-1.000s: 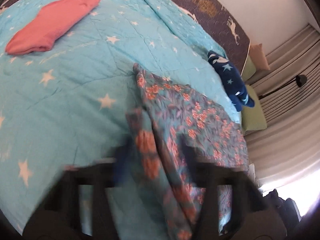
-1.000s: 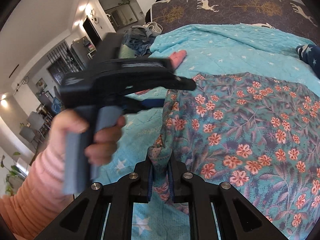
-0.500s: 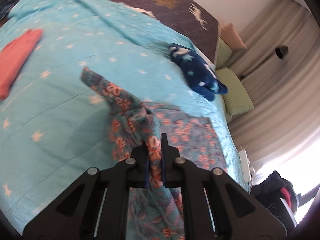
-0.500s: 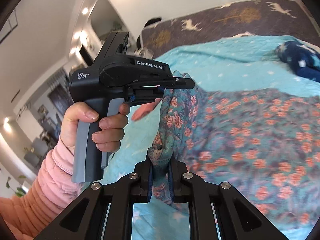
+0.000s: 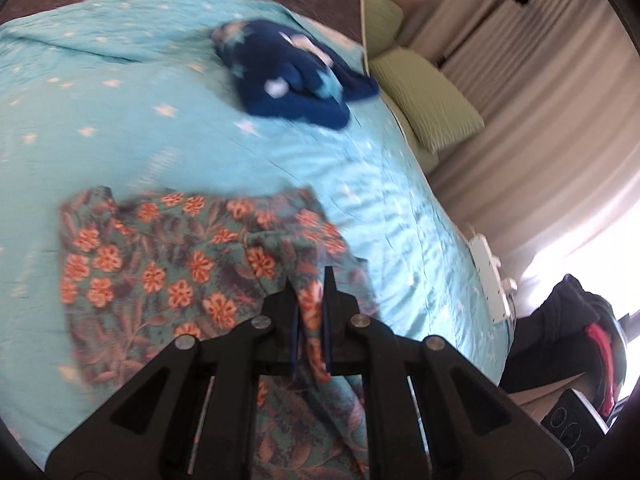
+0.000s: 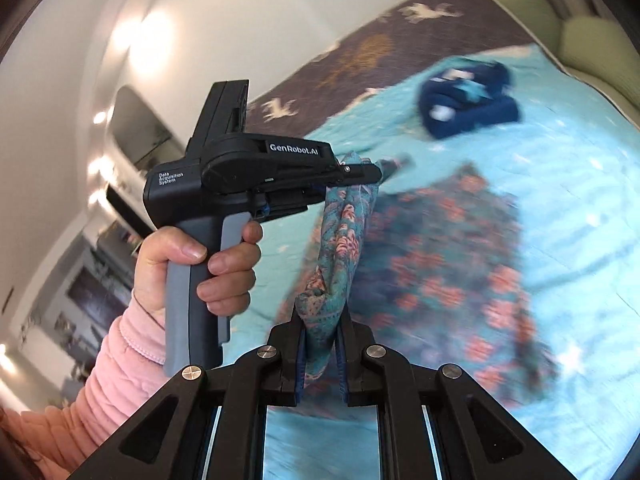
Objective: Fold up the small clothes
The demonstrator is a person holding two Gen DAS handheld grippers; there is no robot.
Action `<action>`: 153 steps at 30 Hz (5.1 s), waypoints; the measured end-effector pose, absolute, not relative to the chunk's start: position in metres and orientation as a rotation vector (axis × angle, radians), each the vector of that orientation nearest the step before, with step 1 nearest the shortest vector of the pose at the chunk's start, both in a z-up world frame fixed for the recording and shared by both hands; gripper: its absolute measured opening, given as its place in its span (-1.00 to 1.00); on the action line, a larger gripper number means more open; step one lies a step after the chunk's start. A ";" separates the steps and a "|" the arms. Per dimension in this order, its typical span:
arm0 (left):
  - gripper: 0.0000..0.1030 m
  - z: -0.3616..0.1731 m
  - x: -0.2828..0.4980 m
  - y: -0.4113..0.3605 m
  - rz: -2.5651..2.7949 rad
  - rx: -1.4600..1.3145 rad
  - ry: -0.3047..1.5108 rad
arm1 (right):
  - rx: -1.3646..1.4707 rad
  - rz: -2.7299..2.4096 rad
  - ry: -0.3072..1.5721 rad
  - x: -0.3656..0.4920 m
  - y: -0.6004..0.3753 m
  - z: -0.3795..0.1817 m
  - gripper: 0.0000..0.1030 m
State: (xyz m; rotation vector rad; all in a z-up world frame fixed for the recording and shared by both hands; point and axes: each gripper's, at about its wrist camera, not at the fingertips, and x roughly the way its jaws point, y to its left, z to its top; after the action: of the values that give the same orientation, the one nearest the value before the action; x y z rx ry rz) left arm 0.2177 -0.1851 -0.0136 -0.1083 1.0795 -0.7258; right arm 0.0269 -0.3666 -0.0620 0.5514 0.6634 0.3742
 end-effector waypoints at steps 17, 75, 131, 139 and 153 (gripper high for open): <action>-0.81 -0.042 0.198 -0.233 -0.693 0.062 1.133 | 0.678 0.369 0.762 0.012 -0.416 -0.107 -0.78; -0.22 -0.065 0.122 -0.140 -0.715 0.105 1.054 | 0.940 0.677 0.893 0.265 -0.489 -0.092 0.00; -0.51 -0.064 0.129 -0.116 -0.535 0.065 0.983 | 0.167 0.206 0.908 0.077 -0.402 -0.089 -0.61; -0.10 -0.046 0.106 -0.116 -0.538 0.078 0.932 | 0.213 0.129 0.879 0.043 -0.404 -0.071 -0.21; 0.30 -0.079 0.080 -0.087 -0.502 0.019 1.040 | 0.190 0.115 0.900 0.023 -0.388 -0.089 -0.30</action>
State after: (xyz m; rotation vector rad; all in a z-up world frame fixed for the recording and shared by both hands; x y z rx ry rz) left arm 0.0801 -0.0874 -0.0791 0.0194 1.0403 -0.5018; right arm 0.0232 -0.3877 -0.0890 0.1903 0.8998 0.1145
